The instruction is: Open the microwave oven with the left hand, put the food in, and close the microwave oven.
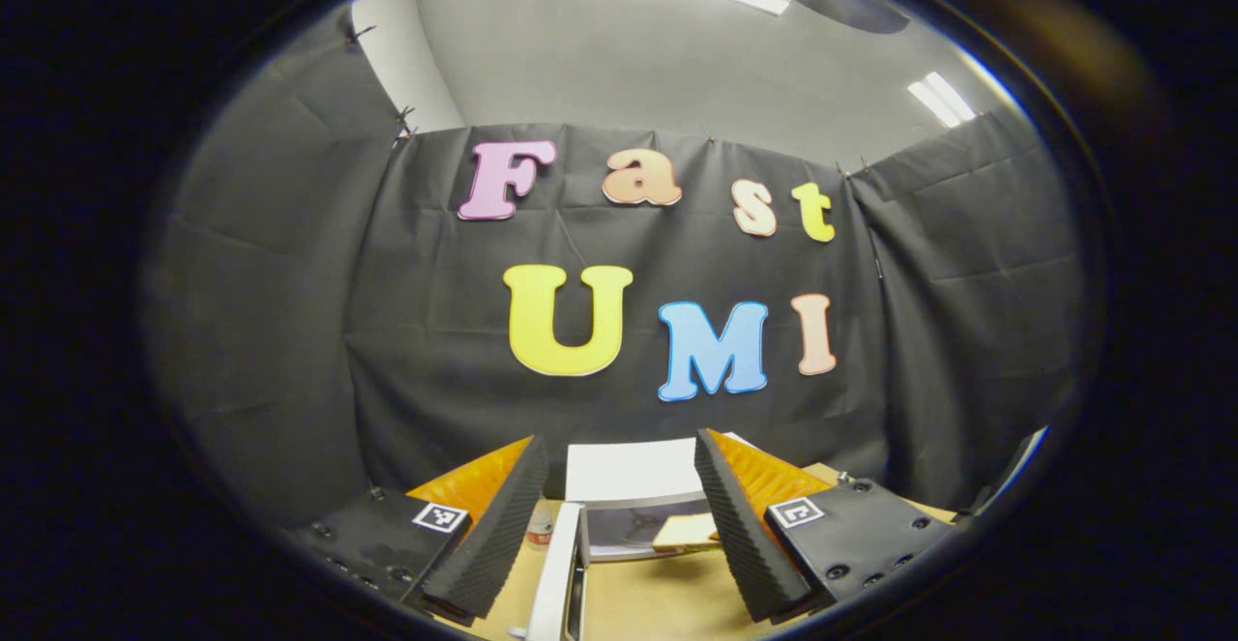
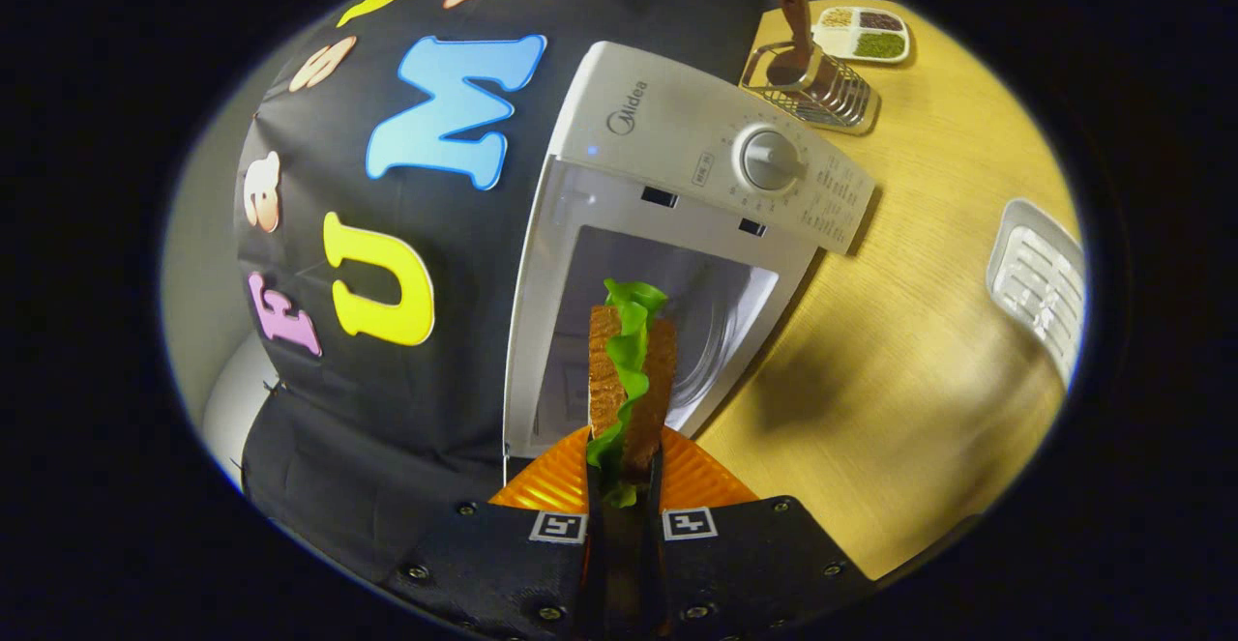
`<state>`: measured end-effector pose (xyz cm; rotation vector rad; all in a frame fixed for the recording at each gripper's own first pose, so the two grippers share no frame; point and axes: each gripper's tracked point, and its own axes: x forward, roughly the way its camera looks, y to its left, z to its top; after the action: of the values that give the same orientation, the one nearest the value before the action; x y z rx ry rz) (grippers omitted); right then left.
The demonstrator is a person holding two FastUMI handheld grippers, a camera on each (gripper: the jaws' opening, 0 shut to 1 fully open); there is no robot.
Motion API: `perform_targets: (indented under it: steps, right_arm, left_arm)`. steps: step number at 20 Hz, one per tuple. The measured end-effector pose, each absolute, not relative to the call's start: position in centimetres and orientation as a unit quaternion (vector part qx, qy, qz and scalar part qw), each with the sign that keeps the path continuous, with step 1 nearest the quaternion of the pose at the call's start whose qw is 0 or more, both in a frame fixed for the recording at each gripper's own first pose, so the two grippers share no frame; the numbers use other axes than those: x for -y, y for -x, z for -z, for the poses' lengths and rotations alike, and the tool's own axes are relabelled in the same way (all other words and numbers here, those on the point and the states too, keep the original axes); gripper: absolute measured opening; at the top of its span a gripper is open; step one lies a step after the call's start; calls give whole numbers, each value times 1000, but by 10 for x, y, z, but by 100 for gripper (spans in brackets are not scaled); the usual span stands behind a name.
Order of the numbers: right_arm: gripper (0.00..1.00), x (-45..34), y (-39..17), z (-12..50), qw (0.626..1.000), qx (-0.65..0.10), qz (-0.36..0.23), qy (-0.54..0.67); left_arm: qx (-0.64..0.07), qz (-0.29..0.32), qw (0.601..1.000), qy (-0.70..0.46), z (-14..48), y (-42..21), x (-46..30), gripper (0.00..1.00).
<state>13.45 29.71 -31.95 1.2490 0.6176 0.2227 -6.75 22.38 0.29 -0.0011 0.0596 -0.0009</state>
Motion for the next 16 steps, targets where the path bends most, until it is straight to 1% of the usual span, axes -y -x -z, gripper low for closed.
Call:
perform_targets:
  steps: [3,7,10,12,13,15,16]
  right_arm:
    - [14,-306,-164,329,756,-262,-63,-596]
    - [15,-328,-205,340,718,-222,-16,-660]
    - [14,-342,-240,352,707,-201,16,-677]
    - [14,-350,-260,361,708,-194,33,-679]
    - [14,-353,-267,365,710,-193,41,-676]
    - [15,-361,-276,376,712,-193,56,-673]
    - [14,-364,-278,383,712,-196,65,-671]
  left_arm:
    - [-32,-6,999,9,0,67,-242,97]
    - [-51,-17,998,14,17,66,-267,97]
    - [-66,-26,997,6,24,71,-285,98]
    - [-71,-37,997,0,25,75,-299,99]
    - [-73,-42,996,1,27,75,-306,98]
    - [-81,-51,995,6,32,75,-320,97]
    - [-83,-54,995,8,34,74,-326,99]
